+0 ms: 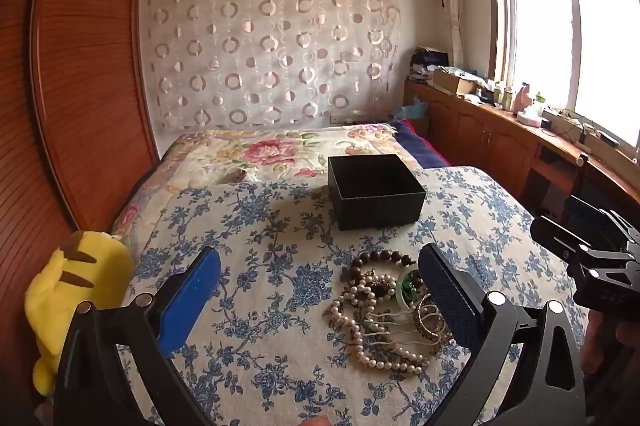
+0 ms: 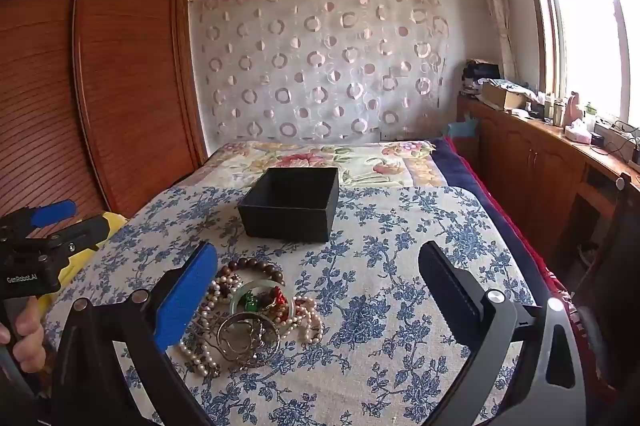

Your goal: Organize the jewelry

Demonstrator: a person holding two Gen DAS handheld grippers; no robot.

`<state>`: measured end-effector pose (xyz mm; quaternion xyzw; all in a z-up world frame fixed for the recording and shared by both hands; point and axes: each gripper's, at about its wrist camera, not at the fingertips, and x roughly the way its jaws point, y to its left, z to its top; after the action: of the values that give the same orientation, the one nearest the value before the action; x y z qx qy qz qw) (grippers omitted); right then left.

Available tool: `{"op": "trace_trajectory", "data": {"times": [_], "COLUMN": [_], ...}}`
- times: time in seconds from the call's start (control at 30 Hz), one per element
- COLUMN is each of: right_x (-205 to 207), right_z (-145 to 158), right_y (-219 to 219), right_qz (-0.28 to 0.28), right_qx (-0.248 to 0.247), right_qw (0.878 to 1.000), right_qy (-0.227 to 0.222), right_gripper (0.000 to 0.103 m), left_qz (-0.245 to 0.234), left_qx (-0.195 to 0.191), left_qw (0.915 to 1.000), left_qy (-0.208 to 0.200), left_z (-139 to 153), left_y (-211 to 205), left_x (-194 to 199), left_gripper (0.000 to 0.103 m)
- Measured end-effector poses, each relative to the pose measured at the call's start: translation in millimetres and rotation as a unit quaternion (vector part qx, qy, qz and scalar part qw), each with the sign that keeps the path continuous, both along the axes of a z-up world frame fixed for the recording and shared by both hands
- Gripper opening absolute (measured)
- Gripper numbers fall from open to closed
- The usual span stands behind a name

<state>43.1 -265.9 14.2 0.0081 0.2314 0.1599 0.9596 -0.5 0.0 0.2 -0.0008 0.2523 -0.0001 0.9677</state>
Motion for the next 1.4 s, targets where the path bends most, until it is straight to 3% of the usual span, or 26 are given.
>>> {"op": "trace_trajectory", "data": {"times": [1.4], "right_x": [-3], "right_z": [3], "right_y": [1], "right_qz": [0.0], "right_qx": [0.003], "right_qw": [1.0], "right_qy": [-0.006], "right_gripper": [0.101], "left_qz": [0.004], "left_qx": [0.001], "left_qw": [0.9999], "left_qy": [-0.011], "left_z": [13], "left_y": [-1], "left_x": [-4], "left_gripper": [0.096]}}
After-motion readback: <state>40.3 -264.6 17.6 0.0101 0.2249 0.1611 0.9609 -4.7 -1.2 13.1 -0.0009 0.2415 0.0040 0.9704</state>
